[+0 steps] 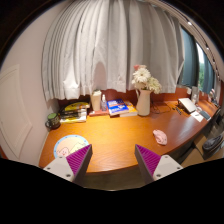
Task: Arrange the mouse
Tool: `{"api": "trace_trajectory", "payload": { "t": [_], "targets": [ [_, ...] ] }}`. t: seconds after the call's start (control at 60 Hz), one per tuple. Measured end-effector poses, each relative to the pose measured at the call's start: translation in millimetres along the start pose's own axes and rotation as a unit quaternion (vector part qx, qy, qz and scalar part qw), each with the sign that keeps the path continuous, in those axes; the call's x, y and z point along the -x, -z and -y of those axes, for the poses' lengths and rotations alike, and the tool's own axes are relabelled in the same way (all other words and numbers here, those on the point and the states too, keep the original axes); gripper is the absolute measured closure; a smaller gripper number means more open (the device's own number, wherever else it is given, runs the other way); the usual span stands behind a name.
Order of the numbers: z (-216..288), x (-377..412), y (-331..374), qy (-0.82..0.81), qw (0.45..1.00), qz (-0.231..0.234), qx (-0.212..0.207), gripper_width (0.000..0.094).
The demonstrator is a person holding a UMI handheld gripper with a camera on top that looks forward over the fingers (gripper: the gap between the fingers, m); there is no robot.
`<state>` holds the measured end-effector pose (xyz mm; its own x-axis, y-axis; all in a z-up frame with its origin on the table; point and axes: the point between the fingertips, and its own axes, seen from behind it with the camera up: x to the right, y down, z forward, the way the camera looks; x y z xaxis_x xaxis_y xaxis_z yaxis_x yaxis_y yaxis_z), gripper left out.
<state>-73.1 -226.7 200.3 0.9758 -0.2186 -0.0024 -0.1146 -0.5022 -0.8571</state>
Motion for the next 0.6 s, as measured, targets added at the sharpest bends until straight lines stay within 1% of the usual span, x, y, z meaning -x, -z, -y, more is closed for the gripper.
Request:
{"api": "trace_trajectory", "payload": {
  "t": [0.067,0.167,0.183,0.2,0.217,0.233,0.317,0.367,0.467,0.6],
  "targets": [
    [-14,-3,-10,0.01,1.0,0.014,0.003,0.0074],
    [-49,-17,-27,0.025,0.999,0.029,0.014,0.0075],
    [-55,-21,-30,0.028,0.999,0.031,0.018,0.0074],
    [-49,-19,-17,0.026,0.999,0.034,0.023,0.0075],
    [-67,-27,-35,0.03,0.999,0.035,0.027,0.0075],
    [-75,-32,-39,0.032,0.998,0.038,0.031,0.0076],
    [-106,-60,-55,0.032,0.997,0.043,0.053,0.008],
    [-121,-84,-66,0.033,0.996,0.038,0.067,0.0078],
    [-138,-132,-87,0.034,0.995,0.029,0.087,0.0077],
    [-138,-197,-123,0.031,0.995,0.02,0.098,0.0078]
  ]
}}
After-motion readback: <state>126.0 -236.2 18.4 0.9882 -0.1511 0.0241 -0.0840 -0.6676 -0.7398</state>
